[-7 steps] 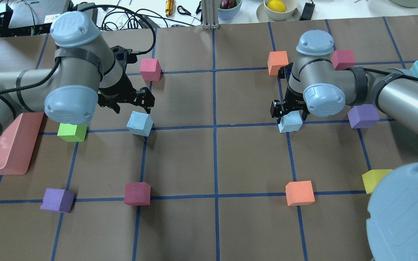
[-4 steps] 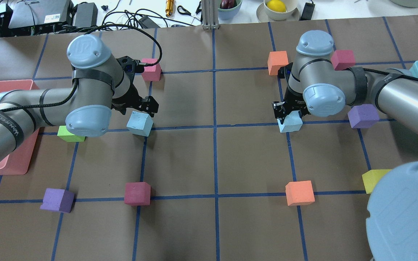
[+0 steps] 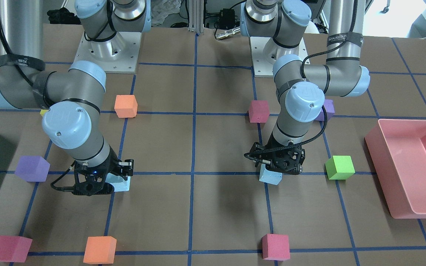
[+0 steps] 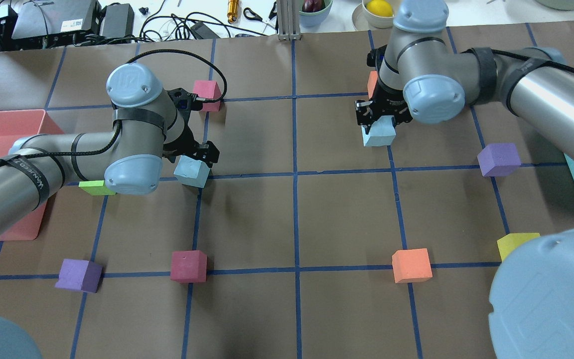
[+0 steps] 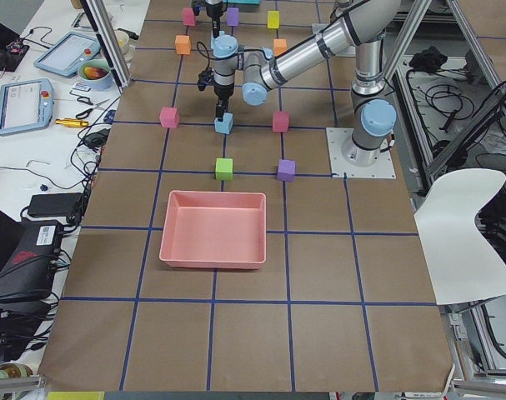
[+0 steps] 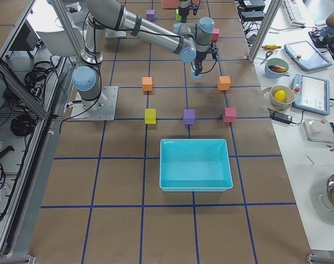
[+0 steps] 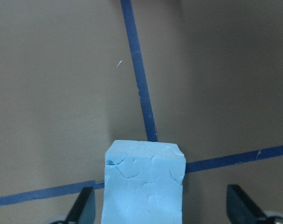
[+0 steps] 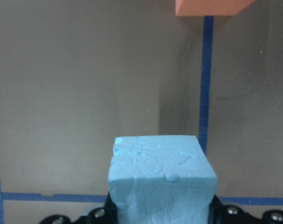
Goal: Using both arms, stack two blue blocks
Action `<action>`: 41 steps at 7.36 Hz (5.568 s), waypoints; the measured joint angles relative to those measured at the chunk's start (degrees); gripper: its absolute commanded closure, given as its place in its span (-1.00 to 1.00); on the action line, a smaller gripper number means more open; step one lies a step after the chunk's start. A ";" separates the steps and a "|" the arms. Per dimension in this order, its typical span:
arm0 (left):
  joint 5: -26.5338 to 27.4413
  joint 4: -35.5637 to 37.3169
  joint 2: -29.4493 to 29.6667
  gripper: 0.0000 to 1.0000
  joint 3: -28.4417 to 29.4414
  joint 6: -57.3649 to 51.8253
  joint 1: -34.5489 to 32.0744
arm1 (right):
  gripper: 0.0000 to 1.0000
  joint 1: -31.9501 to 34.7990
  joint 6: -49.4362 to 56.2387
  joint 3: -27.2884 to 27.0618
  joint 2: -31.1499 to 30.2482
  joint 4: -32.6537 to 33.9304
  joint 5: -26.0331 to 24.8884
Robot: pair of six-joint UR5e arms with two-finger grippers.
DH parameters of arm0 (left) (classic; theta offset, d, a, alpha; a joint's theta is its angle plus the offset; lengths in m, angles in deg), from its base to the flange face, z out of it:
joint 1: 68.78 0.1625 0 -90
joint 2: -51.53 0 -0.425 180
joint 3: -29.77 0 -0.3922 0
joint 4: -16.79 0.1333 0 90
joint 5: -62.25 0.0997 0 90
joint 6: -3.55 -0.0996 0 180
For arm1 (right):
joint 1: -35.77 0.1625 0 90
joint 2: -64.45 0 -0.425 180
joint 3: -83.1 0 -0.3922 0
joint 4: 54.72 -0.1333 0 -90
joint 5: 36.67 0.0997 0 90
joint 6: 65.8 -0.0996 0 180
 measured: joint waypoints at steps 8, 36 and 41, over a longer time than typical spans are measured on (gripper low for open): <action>2.01 3.15 2.21 0.26 -1.27 -0.02 0.06 | 1.00 12.36 -16.47 22.27 18.86 -1.61 0.53; 0.10 -16.29 23.20 -0.37 43.62 34.16 -17.65 | -1.00 -6.63 0.15 -3.06 -27.85 -28.91 -0.77; -0.53 -16.29 22.53 -1.00 43.53 35.43 -17.56 | -1.00 -6.46 0.46 -2.94 -29.28 -30.55 -4.58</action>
